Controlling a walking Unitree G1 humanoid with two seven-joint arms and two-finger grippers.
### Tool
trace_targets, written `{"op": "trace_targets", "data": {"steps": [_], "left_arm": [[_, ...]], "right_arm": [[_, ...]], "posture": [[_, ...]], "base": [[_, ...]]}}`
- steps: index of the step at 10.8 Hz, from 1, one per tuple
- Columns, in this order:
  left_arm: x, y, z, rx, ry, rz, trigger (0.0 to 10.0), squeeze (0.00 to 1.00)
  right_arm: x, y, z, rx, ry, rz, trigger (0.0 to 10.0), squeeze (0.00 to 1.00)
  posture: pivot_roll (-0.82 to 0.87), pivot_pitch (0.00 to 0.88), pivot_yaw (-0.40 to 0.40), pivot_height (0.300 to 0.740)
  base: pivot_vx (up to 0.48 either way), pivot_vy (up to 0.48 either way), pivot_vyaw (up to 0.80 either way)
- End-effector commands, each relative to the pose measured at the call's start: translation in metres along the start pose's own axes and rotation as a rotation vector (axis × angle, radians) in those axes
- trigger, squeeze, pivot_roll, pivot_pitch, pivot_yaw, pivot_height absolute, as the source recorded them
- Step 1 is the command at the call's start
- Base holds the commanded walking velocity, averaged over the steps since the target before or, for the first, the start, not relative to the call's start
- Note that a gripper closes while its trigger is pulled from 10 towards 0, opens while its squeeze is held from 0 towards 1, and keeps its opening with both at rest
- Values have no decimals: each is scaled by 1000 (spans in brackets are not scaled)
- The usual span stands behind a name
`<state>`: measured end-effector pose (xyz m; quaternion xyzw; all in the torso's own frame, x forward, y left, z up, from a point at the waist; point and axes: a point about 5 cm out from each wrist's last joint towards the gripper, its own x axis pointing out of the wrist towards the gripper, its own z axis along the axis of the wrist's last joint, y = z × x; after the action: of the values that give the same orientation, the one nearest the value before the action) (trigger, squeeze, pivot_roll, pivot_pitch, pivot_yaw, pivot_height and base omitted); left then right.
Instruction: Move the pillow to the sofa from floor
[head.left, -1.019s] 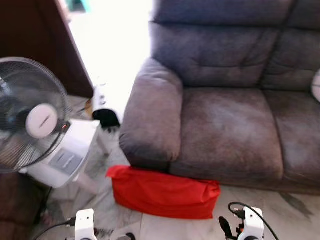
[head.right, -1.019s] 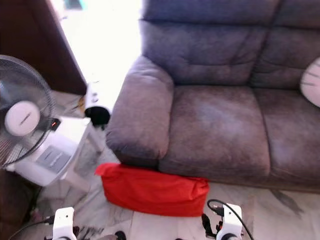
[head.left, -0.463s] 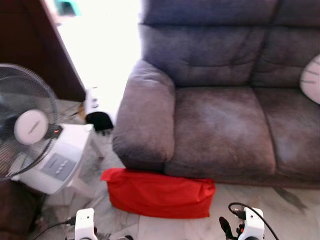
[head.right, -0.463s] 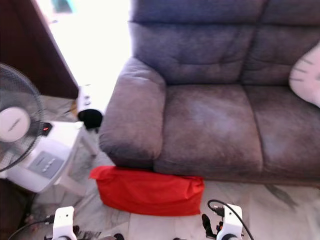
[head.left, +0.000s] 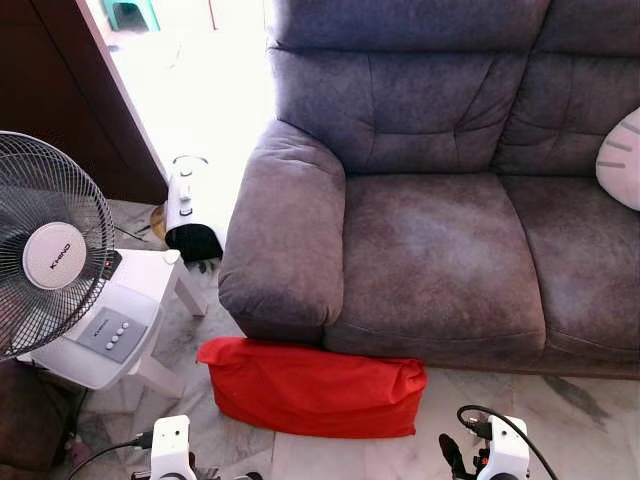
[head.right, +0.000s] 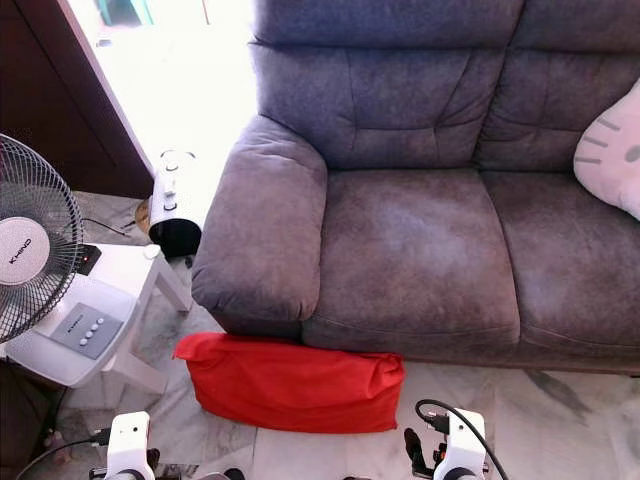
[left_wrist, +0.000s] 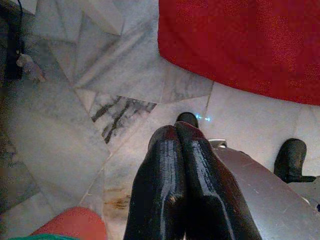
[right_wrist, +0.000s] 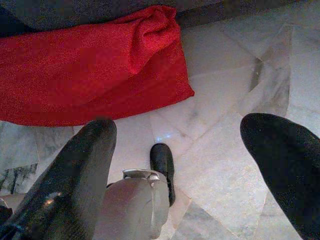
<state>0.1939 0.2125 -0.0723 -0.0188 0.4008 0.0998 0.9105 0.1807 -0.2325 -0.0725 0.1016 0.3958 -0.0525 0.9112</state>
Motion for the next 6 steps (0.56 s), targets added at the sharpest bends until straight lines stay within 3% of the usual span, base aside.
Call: {"op": "trace_targets", "data": {"steps": [1, 6], "left_arm": [[-2, 2, -8, 10, 28, 8, 10000, 0], [-2, 2, -8, 8, 26, 9, 10000, 0]], "right_arm": [[-3, -4, -8, 8, 25, -15, 10000, 0], [-3, -4, -7, 6, 24, -15, 10000, 0]], "posture": [[61, 173, 2, 740], [60, 172, 0, 740]], "base": [[0, 0, 0], [0, 0, 0]]}}
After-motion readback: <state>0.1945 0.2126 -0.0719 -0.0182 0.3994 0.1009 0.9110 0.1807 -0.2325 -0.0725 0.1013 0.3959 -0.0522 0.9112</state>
